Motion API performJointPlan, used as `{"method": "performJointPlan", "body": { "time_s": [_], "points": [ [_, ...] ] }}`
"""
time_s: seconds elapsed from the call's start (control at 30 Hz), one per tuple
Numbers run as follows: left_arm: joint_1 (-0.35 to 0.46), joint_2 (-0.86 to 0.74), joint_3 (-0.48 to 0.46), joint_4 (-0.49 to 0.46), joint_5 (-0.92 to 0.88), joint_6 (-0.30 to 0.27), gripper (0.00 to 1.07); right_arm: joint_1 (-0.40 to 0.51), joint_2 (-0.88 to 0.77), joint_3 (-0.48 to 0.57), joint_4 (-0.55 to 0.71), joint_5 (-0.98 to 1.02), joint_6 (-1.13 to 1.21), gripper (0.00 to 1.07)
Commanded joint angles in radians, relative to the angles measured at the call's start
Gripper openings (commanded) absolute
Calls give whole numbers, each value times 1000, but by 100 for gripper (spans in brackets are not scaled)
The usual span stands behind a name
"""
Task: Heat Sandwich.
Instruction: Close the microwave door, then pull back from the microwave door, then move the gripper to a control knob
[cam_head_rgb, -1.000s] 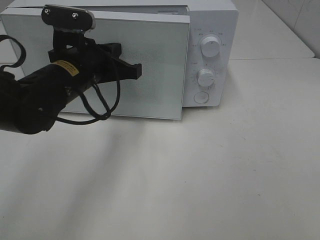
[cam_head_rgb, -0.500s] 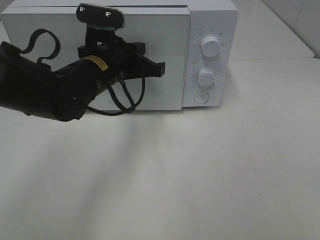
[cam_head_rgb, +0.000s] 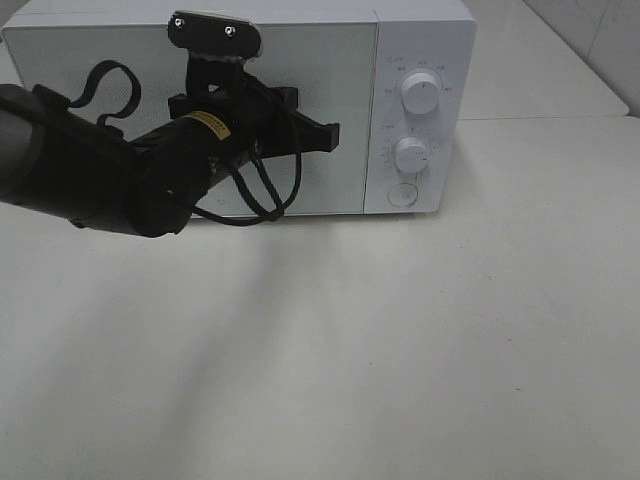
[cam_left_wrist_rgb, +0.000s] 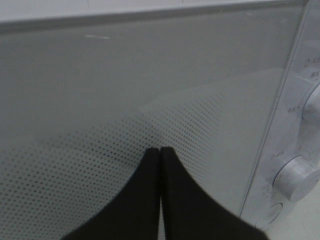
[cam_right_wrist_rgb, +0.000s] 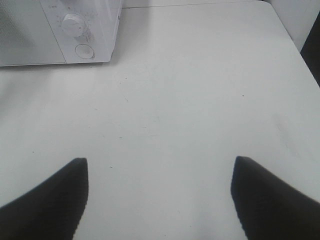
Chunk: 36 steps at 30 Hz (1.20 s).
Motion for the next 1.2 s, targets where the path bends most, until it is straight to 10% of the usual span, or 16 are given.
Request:
{"method": "performJointPlan", "body": {
  "time_s": [0.03,0.57,0.7,0.8,1.2],
  "points": [
    [24,-12,-13,-70,-28,-21,0,-2,-27,3,2,-4,-6,76],
    [-86,-173,172,71,101,-90,2,-2,-27,3,2,-4,-6,76],
    [-86,-203,174,191,214,-101,37,-2,-27,3,2,-4,-6,76],
    [-86,-240,174,201,334,-136,99,-2,-27,3,2,-4,-6,76],
    [-86,-299,174,194,645,-148,100,-2,-27,3,2,-4,-6,76]
  ]
}}
